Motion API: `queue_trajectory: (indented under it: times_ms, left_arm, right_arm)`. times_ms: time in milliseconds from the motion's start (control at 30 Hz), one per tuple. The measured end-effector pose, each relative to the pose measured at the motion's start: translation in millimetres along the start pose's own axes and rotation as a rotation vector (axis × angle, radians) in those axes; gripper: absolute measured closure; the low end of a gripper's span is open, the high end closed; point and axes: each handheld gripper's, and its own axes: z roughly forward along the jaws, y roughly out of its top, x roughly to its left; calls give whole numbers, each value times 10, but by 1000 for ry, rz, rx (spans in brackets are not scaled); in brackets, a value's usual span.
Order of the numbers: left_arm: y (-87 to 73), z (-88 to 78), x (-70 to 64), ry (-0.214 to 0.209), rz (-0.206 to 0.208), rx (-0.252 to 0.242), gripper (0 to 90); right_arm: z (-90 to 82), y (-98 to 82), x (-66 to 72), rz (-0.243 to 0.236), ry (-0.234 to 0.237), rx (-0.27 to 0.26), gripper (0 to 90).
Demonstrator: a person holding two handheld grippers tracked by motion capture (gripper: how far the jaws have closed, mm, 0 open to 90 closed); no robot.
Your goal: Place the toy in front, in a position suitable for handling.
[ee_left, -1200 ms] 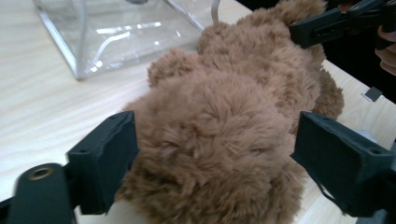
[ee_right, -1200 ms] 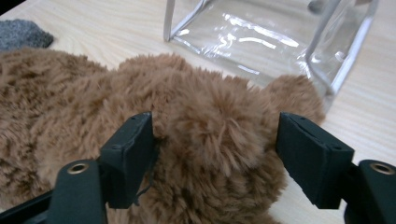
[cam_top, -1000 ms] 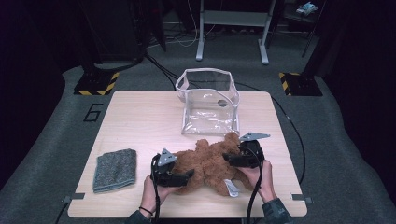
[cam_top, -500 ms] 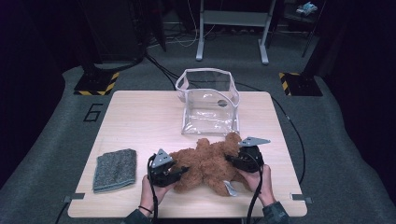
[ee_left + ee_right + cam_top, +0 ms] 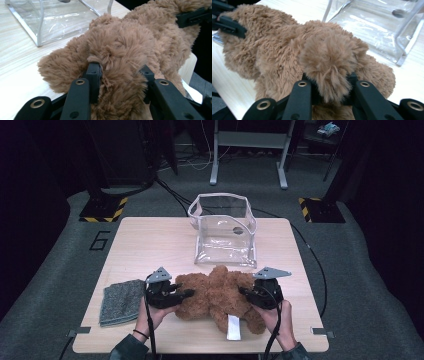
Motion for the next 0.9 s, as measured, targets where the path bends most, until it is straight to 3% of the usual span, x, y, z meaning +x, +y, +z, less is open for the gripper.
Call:
queue_trajectory:
  times_ms: [67, 233, 367, 467, 533, 733, 800, 900]
  left_arm:
    - [5, -22, 47, -2, 3, 17, 639]
    - [-39, -33, 141, 3, -17, 53, 639]
    - [-143, 64, 261, 31, -29, 108, 629]
    - [-206, 68, 354, 7, -80, 88, 627]
    - [-197, 32, 354, -7, -82, 96, 627]
    - [-131, -98, 333, -9, -62, 101, 623]
    - [-165, -80, 354, 2, -61, 129, 619]
    - [-221, -72, 384, -4, -81, 120, 609]
  right_arm:
    - [24, -18, 34, 21, 12, 10, 755]
    - [127, -36, 101, 4, 26, 18, 752]
    - [279, -103, 111, 3, 35, 43, 749]
    - [415, -202, 113, 11, 49, 59, 749]
    - [423, -228, 99, 41, 71, 45, 750]
    - [288, -136, 186, 28, 78, 18, 749]
    - [326, -160, 207, 21, 84, 23, 748]
    - [423, -231, 220, 18, 80, 39, 742]
